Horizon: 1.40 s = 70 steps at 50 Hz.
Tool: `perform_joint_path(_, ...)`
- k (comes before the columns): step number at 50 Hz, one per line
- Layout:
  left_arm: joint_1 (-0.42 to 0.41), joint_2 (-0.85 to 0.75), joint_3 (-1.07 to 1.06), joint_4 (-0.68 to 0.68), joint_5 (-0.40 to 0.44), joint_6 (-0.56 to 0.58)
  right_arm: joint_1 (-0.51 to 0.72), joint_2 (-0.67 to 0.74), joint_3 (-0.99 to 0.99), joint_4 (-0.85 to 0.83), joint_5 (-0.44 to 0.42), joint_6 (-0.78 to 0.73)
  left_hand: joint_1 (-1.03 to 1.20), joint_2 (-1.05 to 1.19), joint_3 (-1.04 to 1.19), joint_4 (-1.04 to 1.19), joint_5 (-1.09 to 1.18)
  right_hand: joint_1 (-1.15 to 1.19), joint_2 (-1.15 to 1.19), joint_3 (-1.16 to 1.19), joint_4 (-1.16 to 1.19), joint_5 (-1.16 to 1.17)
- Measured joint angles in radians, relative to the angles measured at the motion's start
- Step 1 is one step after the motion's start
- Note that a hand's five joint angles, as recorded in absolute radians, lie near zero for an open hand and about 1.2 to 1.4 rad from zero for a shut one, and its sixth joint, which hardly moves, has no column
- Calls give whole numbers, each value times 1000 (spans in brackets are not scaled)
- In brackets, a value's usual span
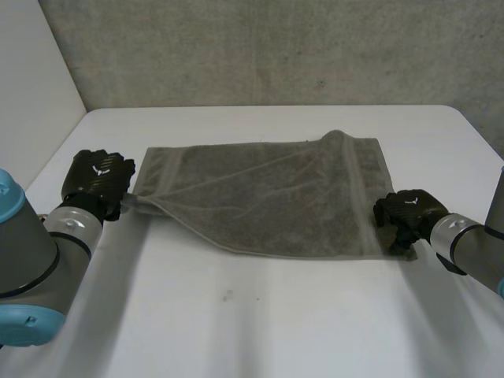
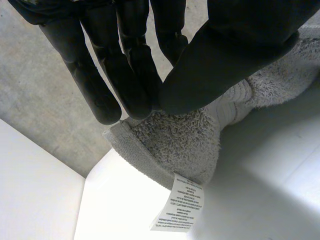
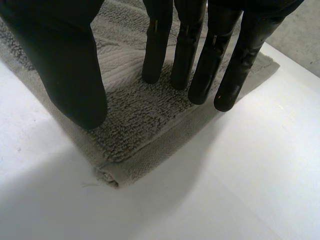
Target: Fold the laundry
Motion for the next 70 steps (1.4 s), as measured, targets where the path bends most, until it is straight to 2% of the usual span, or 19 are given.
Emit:
perform_joint_path(43,0,-12,0,0,0,0,0,30,-22,32,18,1,0,0,0,0,0,-56,-70,-68,-65,-72)
perform_joint_path(47,0,-13,0,0,0,0,0,35,-24,31,18,2,0,0,0,0,0,-39,-59,-34,-35,-38)
perform_joint_path(53,0,-14,0,0,0,0,0,38,-26,27,13,4,0,0,0,0,0,5,95,113,115,61)
perform_joint_path(70,0,-15,0,1,0,1,1,56,-43,24,13,8,0,0,0,0,0,25,133,162,165,97)
